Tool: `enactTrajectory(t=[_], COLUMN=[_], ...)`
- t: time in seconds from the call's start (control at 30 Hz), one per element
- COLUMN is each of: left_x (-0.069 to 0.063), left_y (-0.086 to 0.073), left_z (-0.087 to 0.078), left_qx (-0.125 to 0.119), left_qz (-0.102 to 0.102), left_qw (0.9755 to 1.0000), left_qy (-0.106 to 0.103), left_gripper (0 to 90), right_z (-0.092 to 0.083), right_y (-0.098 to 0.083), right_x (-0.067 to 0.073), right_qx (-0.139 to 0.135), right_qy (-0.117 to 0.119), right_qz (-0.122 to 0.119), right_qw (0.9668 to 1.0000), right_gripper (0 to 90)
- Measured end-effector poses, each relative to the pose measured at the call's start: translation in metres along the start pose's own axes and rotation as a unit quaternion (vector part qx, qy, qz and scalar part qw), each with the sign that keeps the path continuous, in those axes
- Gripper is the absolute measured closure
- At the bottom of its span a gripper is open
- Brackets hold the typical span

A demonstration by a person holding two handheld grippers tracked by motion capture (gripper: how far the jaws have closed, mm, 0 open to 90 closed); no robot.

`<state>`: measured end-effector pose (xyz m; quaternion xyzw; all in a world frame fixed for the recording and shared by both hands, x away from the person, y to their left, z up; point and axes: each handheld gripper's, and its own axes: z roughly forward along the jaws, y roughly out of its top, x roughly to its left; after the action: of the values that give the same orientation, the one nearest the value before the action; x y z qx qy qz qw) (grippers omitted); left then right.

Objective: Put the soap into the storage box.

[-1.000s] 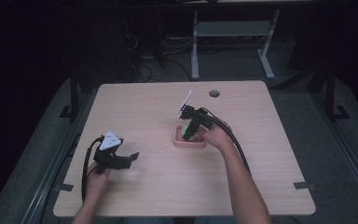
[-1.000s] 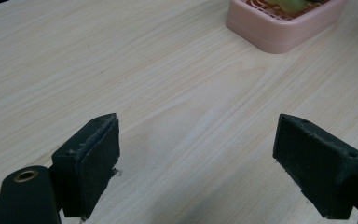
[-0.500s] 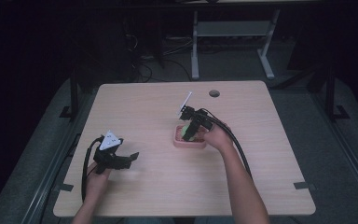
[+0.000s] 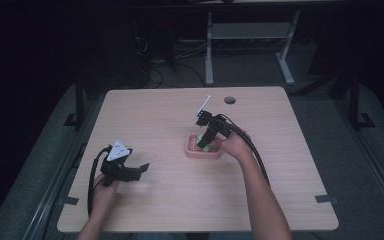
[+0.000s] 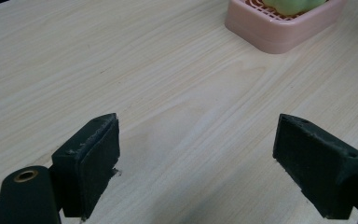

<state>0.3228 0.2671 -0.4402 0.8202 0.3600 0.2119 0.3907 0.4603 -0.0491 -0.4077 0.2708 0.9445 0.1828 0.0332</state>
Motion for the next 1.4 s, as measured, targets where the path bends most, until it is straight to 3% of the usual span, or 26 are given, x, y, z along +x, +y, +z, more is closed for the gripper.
enactTrajectory(t=[0.77,1.4], left_x=[0.0,0.0], left_y=[0.0,0.0], left_z=[0.0,0.0], left_qx=[0.0,-0.001], left_qz=[-0.001,-0.003], left_qw=[1.0,1.0], left_qy=[0.0,-0.001], left_gripper=[14.3,14.4], right_z=[-0.005,-0.025], right_y=[-0.008,-0.02], right_x=[-0.001,-0.004], right_qx=[-0.006,-0.029], right_qy=[0.003,0.003], right_qz=[0.005,0.014], right_qw=[1.0,0.9995], right_gripper=[26.6,25.9])
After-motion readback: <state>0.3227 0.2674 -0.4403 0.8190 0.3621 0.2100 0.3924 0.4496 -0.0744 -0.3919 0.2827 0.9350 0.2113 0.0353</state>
